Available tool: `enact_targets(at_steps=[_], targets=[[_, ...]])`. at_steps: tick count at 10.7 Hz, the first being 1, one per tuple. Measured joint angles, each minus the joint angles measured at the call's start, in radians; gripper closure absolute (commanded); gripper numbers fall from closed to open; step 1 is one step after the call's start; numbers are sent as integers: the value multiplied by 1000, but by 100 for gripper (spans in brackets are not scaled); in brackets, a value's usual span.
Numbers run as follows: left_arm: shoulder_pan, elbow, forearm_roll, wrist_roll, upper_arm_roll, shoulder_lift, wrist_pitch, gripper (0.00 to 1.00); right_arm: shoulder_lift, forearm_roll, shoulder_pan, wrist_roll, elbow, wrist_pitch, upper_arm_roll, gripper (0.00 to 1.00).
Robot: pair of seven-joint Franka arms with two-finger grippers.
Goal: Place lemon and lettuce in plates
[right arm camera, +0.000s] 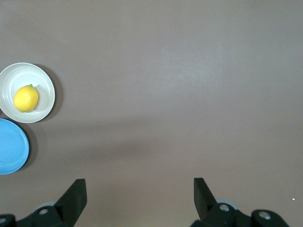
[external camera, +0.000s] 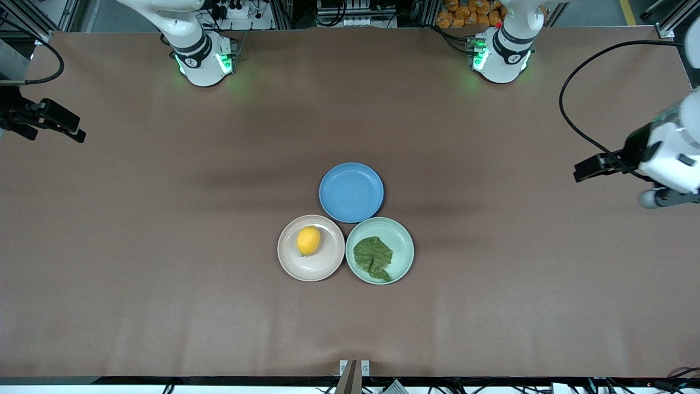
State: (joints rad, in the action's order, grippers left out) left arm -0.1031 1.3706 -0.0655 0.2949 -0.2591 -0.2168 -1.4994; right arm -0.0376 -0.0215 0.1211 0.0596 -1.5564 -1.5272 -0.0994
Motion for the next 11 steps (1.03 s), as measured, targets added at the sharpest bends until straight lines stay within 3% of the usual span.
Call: enact_targets(at_steps=[2, 5, 11], targets=[[4, 1, -41, -73, -39, 0, 0, 0, 0, 0, 0, 0, 0, -3, 0, 0], [-8, 1, -45, -181, -37, 0, 0, 0, 0, 0, 0, 0, -1, -2, 0, 0], [-10, -3, -43, -182, -36, 1, -2, 0, 0, -1, -1, 0, -6, 0, -12, 0]])
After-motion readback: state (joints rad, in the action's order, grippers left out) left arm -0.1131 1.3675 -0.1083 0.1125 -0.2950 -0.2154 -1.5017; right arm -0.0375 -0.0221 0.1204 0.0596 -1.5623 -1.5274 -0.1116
